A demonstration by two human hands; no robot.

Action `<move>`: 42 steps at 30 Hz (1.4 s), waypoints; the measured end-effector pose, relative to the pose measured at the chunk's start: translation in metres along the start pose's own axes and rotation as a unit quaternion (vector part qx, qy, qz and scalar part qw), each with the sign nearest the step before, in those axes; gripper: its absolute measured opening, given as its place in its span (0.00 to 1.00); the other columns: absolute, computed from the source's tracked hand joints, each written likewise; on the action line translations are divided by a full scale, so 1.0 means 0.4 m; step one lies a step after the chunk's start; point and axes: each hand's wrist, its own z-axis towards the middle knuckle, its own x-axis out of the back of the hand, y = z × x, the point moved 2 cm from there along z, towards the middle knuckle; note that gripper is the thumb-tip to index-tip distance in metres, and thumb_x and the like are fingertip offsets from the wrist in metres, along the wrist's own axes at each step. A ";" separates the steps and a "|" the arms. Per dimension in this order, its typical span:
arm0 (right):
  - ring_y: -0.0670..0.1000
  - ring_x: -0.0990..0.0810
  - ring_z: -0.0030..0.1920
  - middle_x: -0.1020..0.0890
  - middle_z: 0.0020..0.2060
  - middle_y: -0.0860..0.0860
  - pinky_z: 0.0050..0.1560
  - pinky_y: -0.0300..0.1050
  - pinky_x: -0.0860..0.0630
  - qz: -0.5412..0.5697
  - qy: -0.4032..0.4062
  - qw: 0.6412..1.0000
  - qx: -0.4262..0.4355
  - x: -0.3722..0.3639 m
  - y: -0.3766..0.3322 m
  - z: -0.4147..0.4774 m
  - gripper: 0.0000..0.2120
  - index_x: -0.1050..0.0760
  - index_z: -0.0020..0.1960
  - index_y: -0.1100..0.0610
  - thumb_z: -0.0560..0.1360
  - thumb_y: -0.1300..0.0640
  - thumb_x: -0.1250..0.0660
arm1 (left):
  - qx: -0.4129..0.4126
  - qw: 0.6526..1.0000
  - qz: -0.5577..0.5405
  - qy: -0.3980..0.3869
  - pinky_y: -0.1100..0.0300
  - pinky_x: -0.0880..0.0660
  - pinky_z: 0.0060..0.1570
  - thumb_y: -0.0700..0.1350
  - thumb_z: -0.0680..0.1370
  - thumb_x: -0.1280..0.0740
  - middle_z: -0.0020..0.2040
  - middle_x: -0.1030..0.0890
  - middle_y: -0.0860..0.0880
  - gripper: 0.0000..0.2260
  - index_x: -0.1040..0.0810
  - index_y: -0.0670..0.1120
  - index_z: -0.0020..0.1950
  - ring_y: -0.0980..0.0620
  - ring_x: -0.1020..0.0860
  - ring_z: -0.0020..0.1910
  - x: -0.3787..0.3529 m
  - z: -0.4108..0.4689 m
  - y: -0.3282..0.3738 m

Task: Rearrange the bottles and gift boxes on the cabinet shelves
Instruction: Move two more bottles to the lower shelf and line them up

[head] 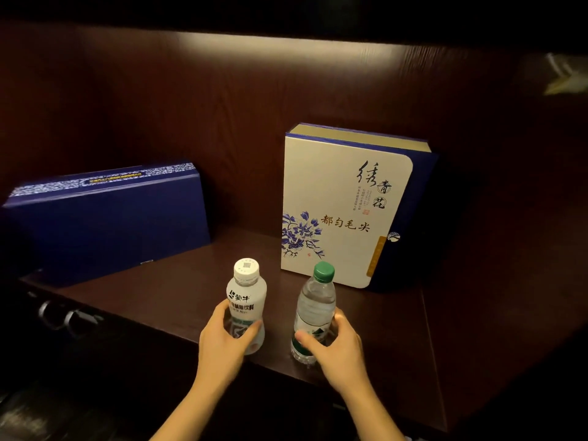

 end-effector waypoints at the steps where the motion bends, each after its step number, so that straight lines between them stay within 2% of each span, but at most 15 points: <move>1: 0.37 0.18 0.54 0.16 0.54 0.41 0.57 0.40 0.21 -0.001 0.009 1.000 0.001 0.013 -0.003 -0.023 0.33 0.25 0.67 0.48 0.65 0.49 0.19 | -0.005 1.000 -0.006 -0.007 0.71 0.26 0.47 0.50 0.69 0.21 0.53 0.18 0.62 0.24 0.26 0.63 0.60 0.69 0.22 0.53 0.007 -0.020 0.006; 5: 0.38 0.18 0.54 0.15 0.52 0.40 0.56 0.40 0.20 0.004 0.057 0.998 0.008 0.075 -0.014 -0.116 0.32 0.24 0.66 0.49 0.64 0.48 0.19 | -0.039 0.997 -0.036 -0.054 0.72 0.25 0.43 0.50 0.68 0.20 0.55 0.20 0.67 0.23 0.25 0.65 0.57 0.67 0.21 0.54 -0.002 -0.093 0.038; 8: 0.40 0.16 0.53 0.15 0.52 0.39 0.56 0.45 0.19 0.004 0.098 0.995 0.009 0.138 -0.014 -0.186 0.31 0.24 0.64 0.46 0.63 0.45 0.19 | -0.050 0.993 -0.063 -0.092 0.68 0.23 0.45 0.49 0.67 0.20 0.54 0.17 0.64 0.23 0.23 0.61 0.58 0.64 0.19 0.53 -0.047 -0.143 0.066; 11: 0.41 0.16 0.53 0.14 0.52 0.40 0.57 0.48 0.20 -0.005 0.145 0.989 0.002 0.215 -0.002 -0.257 0.33 0.24 0.64 0.45 0.62 0.42 0.19 | -0.065 0.986 -0.086 -0.125 0.70 0.22 0.45 0.50 0.65 0.19 0.52 0.16 0.61 0.25 0.22 0.62 0.58 0.62 0.18 0.52 -0.111 -0.194 0.097; 13: 0.41 0.16 0.53 0.15 0.51 0.39 0.56 0.49 0.20 -0.015 0.183 0.983 -0.001 0.271 0.007 -0.303 0.33 0.24 0.64 0.45 0.62 0.42 0.19 | -0.076 0.980 -0.096 -0.156 0.64 0.21 0.48 0.50 0.64 0.19 0.52 0.15 0.61 0.26 0.23 0.63 0.59 0.63 0.17 0.51 -0.158 -0.228 0.121; 15: 0.40 0.16 0.52 0.15 0.51 0.38 0.55 0.49 0.19 -0.031 0.220 0.975 -0.008 0.328 0.012 -0.350 0.32 0.24 0.62 0.43 0.61 0.41 0.19 | -0.080 0.972 -0.105 -0.196 0.55 0.20 0.53 0.49 0.65 0.19 0.53 0.15 0.59 0.27 0.23 0.61 0.61 0.60 0.17 0.52 -0.206 -0.265 0.143; 17: 0.41 0.16 0.52 0.15 0.50 0.38 0.54 0.50 0.19 -0.041 0.251 0.967 -0.017 0.383 0.017 -0.397 0.30 0.24 0.61 0.41 0.61 0.40 0.19 | -0.086 0.963 -0.112 -0.231 0.52 0.20 0.55 0.48 0.65 0.18 0.54 0.15 0.58 0.29 0.23 0.57 0.64 0.58 0.17 0.54 -0.253 -0.303 0.165; 21: 0.40 0.17 0.52 0.15 0.50 0.37 0.53 0.47 0.20 -0.062 0.306 0.950 -0.027 0.482 0.013 -0.492 0.29 0.24 0.60 0.39 0.61 0.39 0.20 | -0.105 0.946 -0.127 -0.281 0.59 0.21 0.54 0.48 0.66 0.19 0.54 0.17 0.63 0.29 0.24 0.61 0.63 0.61 0.19 0.54 -0.333 -0.379 0.218; 24: 0.39 0.17 0.52 0.16 0.51 0.36 0.50 0.38 0.21 -0.073 0.346 0.935 -0.035 0.539 0.007 -0.566 0.27 0.25 0.58 0.35 0.62 0.40 0.20 | -0.137 0.929 -0.130 -0.318 0.67 0.23 0.50 0.48 0.66 0.19 0.55 0.18 0.67 0.27 0.25 0.63 0.61 0.64 0.20 0.54 -0.380 -0.438 0.254; 26: 0.39 0.17 0.51 0.16 0.50 0.36 0.48 0.37 0.21 -0.080 0.372 0.924 -0.046 0.573 0.008 -0.612 0.26 0.25 0.57 0.34 0.62 0.40 0.21 | -0.147 0.919 -0.133 -0.342 0.67 0.23 0.51 0.49 0.66 0.19 0.55 0.18 0.66 0.27 0.25 0.63 0.61 0.64 0.20 0.54 -0.406 -0.477 0.273; 31: 0.41 0.16 0.50 0.14 0.49 0.39 0.51 0.45 0.19 -0.068 0.403 0.910 -0.067 0.648 0.029 -0.680 0.29 0.24 0.61 0.41 0.62 0.42 0.20 | -0.152 0.894 -0.148 -0.394 0.59 0.20 0.52 0.52 0.66 0.20 0.55 0.18 0.64 0.28 0.24 0.62 0.64 0.62 0.19 0.55 -0.477 -0.568 0.313; 33: 0.41 0.16 0.50 0.14 0.50 0.40 0.50 0.44 0.19 -0.067 0.406 0.909 -0.067 0.675 0.038 -0.683 0.28 0.24 0.61 0.42 0.63 0.43 0.20 | -0.166 0.890 -0.149 -0.399 0.65 0.22 0.51 0.52 0.67 0.21 0.56 0.20 0.68 0.27 0.26 0.65 0.63 0.65 0.20 0.55 -0.512 -0.597 0.335; 36: 0.40 0.16 0.49 0.15 0.50 0.37 0.46 0.38 0.20 -0.068 0.404 0.910 -0.062 0.720 0.053 -0.669 0.26 0.24 0.60 0.40 0.64 0.45 0.20 | -0.184 0.890 -0.135 -0.394 0.76 0.28 0.50 0.53 0.68 0.22 0.57 0.23 0.74 0.27 0.30 0.69 0.61 0.72 0.24 0.57 -0.570 -0.629 0.371; 39: 0.40 0.16 0.49 0.15 0.49 0.37 0.45 0.33 0.21 -0.064 0.394 0.915 -0.055 0.774 0.075 -0.642 0.25 0.24 0.58 0.40 0.64 0.47 0.19 | -0.178 0.898 -0.127 -0.381 0.75 0.28 0.51 0.54 0.69 0.23 0.56 0.21 0.70 0.28 0.30 0.68 0.64 0.71 0.24 0.58 -0.637 -0.652 0.393; 42: 0.39 0.16 0.50 0.16 0.51 0.36 0.46 0.37 0.20 -0.064 0.374 0.924 -0.047 0.838 0.106 -0.605 0.25 0.24 0.58 0.40 0.64 0.46 0.20 | -0.169 0.910 -0.120 -0.360 0.76 0.28 0.49 0.55 0.70 0.24 0.57 0.22 0.73 0.25 0.30 0.69 0.62 0.71 0.24 0.57 -0.707 -0.663 0.413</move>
